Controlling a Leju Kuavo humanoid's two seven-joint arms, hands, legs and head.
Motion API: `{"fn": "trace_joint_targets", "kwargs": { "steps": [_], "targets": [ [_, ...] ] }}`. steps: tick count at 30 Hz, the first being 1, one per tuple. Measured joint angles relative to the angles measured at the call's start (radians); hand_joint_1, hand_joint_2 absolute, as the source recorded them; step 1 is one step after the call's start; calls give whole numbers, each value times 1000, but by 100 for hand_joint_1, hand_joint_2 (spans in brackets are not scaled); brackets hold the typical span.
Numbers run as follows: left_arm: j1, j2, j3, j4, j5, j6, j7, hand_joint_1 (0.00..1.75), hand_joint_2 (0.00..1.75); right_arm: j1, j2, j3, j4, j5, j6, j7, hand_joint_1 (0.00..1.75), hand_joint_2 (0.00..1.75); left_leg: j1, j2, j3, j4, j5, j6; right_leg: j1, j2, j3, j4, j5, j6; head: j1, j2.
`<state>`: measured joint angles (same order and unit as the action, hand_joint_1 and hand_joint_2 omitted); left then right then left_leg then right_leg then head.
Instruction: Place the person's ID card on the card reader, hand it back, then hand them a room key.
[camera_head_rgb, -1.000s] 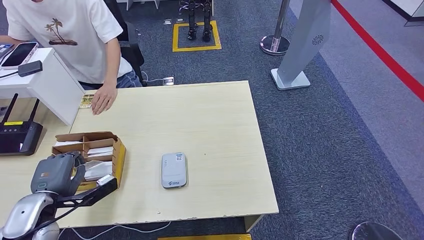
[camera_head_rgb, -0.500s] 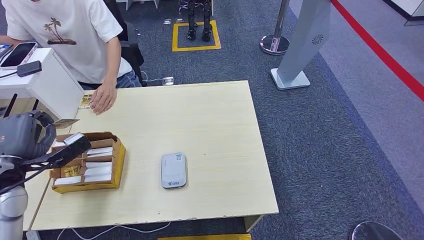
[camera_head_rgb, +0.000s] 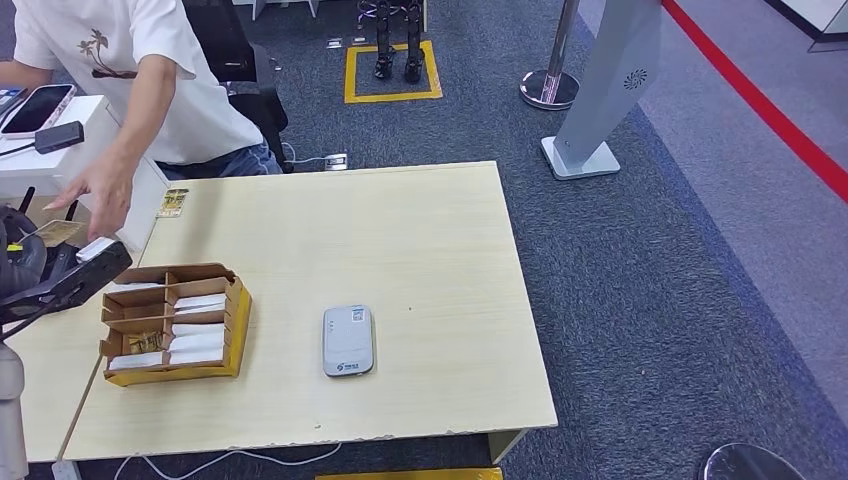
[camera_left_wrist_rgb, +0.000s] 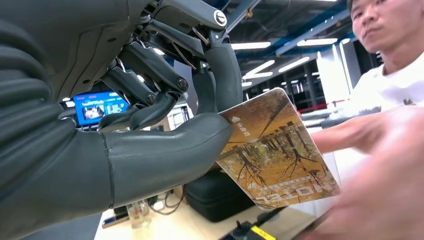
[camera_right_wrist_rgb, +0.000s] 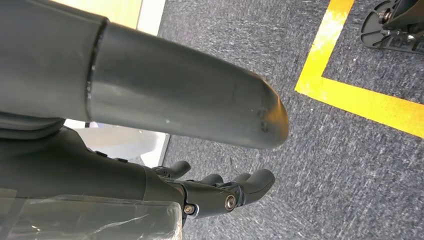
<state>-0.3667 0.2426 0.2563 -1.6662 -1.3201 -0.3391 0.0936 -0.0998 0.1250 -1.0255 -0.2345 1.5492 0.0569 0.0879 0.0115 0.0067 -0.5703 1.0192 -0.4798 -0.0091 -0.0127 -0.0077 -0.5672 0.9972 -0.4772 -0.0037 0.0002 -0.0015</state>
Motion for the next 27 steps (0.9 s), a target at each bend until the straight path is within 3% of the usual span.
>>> {"fn": "trace_joint_targets", "kwargs": {
  "steps": [12, 27],
  "targets": [
    [-111, -105, -4, 151, -90, 15, -35, 175, 175, -4, 0, 16, 2, 0, -1, 2, 0, 0, 0, 1, 0, 1, 0, 0, 0, 1, -1, 0, 0, 0, 0, 0],
    [-138, -144, -8, 194, -92, 15, -35, 175, 175, -3, 0, 18, 2, 0, 0, 2, 0, 0, 0, 4, 0, 1, -1, 0, 0, 4, -2, 0, 0, 0, 0, 0]
  ]
}}
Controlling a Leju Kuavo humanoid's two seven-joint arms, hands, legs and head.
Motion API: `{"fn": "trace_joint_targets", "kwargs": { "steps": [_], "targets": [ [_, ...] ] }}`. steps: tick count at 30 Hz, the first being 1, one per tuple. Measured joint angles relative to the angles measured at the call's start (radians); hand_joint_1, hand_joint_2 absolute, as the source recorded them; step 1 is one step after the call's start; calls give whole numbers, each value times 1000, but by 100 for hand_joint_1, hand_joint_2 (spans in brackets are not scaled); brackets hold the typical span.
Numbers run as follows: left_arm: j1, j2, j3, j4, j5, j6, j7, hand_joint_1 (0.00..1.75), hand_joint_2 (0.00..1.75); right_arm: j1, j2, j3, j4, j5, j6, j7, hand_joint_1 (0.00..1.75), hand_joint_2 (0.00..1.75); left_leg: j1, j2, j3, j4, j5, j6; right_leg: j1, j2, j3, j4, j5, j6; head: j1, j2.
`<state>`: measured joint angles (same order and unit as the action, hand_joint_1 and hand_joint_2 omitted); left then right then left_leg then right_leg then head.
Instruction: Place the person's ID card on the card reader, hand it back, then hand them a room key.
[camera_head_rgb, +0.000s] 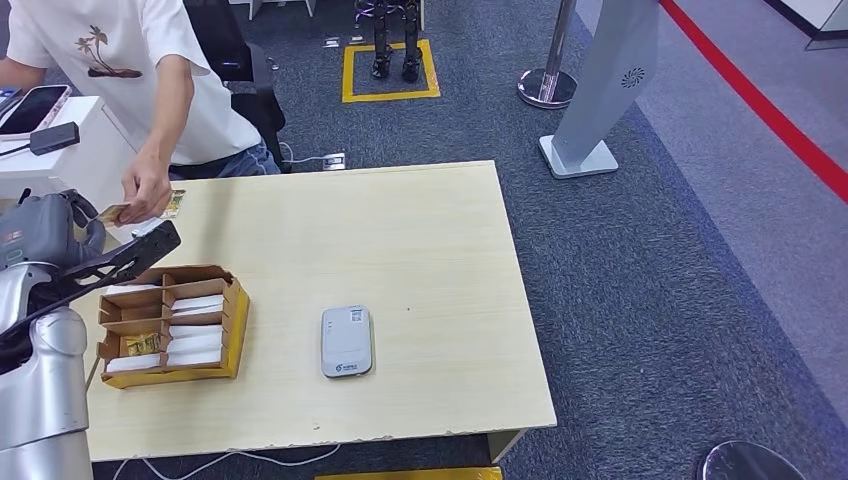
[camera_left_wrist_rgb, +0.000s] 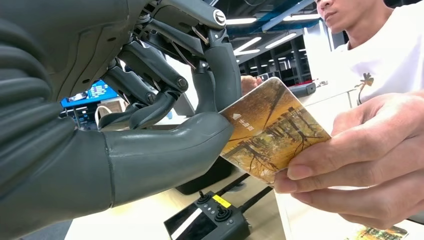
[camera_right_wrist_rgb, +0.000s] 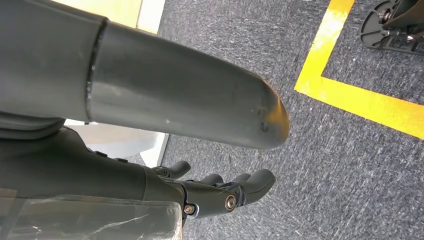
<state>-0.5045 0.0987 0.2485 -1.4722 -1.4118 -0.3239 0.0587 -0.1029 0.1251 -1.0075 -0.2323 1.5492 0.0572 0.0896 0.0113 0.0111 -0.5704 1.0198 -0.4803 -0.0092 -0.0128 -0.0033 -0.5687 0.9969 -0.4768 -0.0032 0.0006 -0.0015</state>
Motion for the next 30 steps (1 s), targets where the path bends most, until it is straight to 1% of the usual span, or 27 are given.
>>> {"fn": "trace_joint_targets", "kwargs": {
  "steps": [7, 8, 9, 11, 12, 13, 17, 19, 21, 23, 26, 30],
  "targets": [
    [-4, -5, 0, 6, 1, 0, -4, 175, 175, 0, 0, 0, 0, 0, 0, 0, 0, 0, 0, 0, 0, 0, 0, 0, 0, 1, 0, 0, 0, 0, 0, 0],
    [-5, -5, -1, 6, 4, 0, -8, 143, 175, 0, 0, 0, 0, 0, -1, 0, 0, 0, 0, 0, 0, 0, 0, 0, 0, 1, 0, 0, 0, 0, 0, 0],
    [-5, -6, -3, 8, 8, 0, -12, 99, 175, 0, 0, 0, 0, 0, -1, 0, 0, 0, 0, 0, 0, 0, 0, 0, 0, 1, 0, 0, 0, 0, 0, 0],
    [-7, -9, -8, 10, 21, 4, -17, 12, 87, 0, 0, 0, 0, 0, -2, 0, 0, 0, 0, 0, 0, 0, 0, 0, 0, 1, -1, 0, 0, 0, 0, 0],
    [-8, -13, -10, 11, 29, 10, -16, 0, 44, 0, 0, 0, 0, 0, -2, 0, 0, 0, 0, 0, 0, 0, 0, 0, 0, 1, 0, 0, 0, 0, 0, 0],
    [-8, -18, -12, 11, 39, 17, -14, 0, 0, 0, 0, 0, 0, 0, -2, 0, 0, 0, 0, 0, 0, 0, 0, 0, 0, 1, 0, 0, 0, 0, 0, 0],
    [-5, -47, -13, 1, 91, 39, -8, 0, 0, 0, 0, 0, 0, 0, -2, 3, 0, 0, 0, 0, 0, 0, 0, 0, 0, 0, 0, 0, 0, 0, 0, 0],
    [5, -69, -13, -20, 131, 49, -11, 0, 0, 0, 0, 0, 0, -1, -2, 7, 0, 0, 0, 0, 0, 0, 0, 0, 0, 0, 0, 0, 0, 0, 0, 0],
    [27, -100, -13, -50, 204, 57, -26, 0, 0, 0, 0, -1, 0, -2, -3, 11, 0, 0, 0, 0, 0, 0, 0, 0, 0, 0, 0, 0, 0, 0, 0, 0],
    [68, -141, -13, -93, 303, 70, -40, 0, 0, 0, 0, -4, 0, -4, -5, 13, 0, 0, -1, 0, 0, 0, -1, 0, 0, 0, 1, 0, 0, 0, 0, 0],
    [152, -203, -20, -169, 426, 101, -44, 0, 0, 1, 1, -12, 0, -6, -10, 14, 0, 0, -1, 0, 0, 0, -1, 2, -1, 0, 0, -1, 0, 0, 0, 0],
    [244, -254, -37, -251, 512, 128, -54, 0, 0, 3, 2, -22, 0, -13, -15, 18, 0, 0, 0, 0, 0, 0, -2, 2, -1, 0, 0, -1, -1, 1, 0, 0]
  ]
}}
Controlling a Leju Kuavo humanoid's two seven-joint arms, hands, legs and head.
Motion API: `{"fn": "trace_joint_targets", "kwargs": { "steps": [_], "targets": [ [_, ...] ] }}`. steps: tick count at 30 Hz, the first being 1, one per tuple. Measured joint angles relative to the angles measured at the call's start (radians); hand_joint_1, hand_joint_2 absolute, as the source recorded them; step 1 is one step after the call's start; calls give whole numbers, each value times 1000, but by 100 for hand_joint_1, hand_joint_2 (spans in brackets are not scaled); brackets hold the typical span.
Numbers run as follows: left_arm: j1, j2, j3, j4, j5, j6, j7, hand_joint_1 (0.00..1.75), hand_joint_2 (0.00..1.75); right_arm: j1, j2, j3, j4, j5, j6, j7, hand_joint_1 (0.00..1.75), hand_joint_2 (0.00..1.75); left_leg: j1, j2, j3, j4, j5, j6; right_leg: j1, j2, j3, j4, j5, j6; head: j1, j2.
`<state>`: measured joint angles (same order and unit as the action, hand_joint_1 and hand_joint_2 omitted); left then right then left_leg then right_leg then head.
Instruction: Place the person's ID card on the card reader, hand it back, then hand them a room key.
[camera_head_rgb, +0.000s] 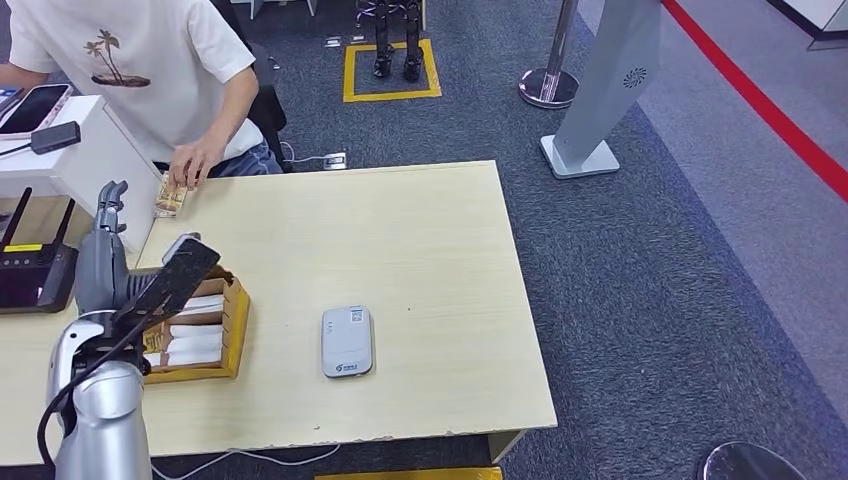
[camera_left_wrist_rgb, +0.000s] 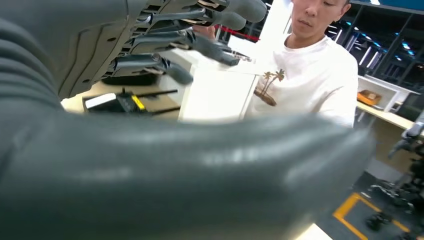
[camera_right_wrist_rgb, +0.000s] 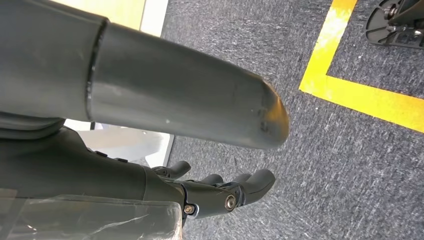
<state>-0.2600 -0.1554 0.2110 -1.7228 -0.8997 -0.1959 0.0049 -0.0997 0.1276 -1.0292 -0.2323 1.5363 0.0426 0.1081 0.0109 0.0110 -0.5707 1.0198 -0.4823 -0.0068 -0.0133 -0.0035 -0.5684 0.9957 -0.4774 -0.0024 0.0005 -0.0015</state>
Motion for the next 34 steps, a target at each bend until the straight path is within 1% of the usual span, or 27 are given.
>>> {"fn": "trace_joint_targets", "kwargs": {
  "steps": [3, 7, 10, 13, 19, 24, 29, 34],
  "targets": [
    [51, -30, -9, -47, 57, 8, -15, 0, 0, 1, 0, -6, 0, -5, -1, 4, 0, 0, 0, 0, 0, 0, 0, 0, 0, 0, 0, 0, 0, 0, 0, 0],
    [110, -70, -18, -111, 189, 15, -45, 0, 175, 2, 1, -17, 0, -6, -2, 6, 0, 0, 0, 0, 0, 0, 0, 0, 0, 0, 0, 0, 0, 0, 0, 0],
    [159, -105, -33, -154, 304, 17, -70, 0, 175, 3, 1, -23, 0, -7, -3, 8, 0, 0, 0, 0, 0, 0, 0, 0, 0, 0, 0, 0, 0, 0, 0, 0],
    [204, -124, -55, -184, 343, 26, -94, 0, 175, 3, 3, -28, 0, -12, -8, 13, 0, 0, 0, 0, 0, 0, 0, 0, 0, 0, 0, 0, 0, 0, 0, 0],
    [273, -125, -112, -195, 362, 44, -120, 0, 175, 4, 4, -38, -1, -17, -16, 18, 0, 0, 0, 0, 0, 0, 0, 1, 0, -1, 0, 0, 0, 0, 0, 0],
    [316, -125, -165, -195, 300, 75, -149, 0, 175, 4, 4, -46, -2, -22, -18, 22, 0, 0, 0, 0, 0, 0, 0, 1, 0, -1, 0, 0, 0, 0, 0, 0],
    [341, -125, -201, -195, 280, 94, -167, 0, 175, 5, 4, -48, -2, -22, -19, 29, 0, 0, 0, 0, 0, 0, 0, 1, 0, -1, 0, 0, 0, 0, 0, 0],
    [354, -125, -213, -195, 271, 104, -182, 0, 175, 7, 4, -52, -3, -22, -19, 29, 0, 0, 0, 0, 0, 0, 0, 1, 0, -1, 1, 0, 0, 0, 0, 0]
  ]
}}
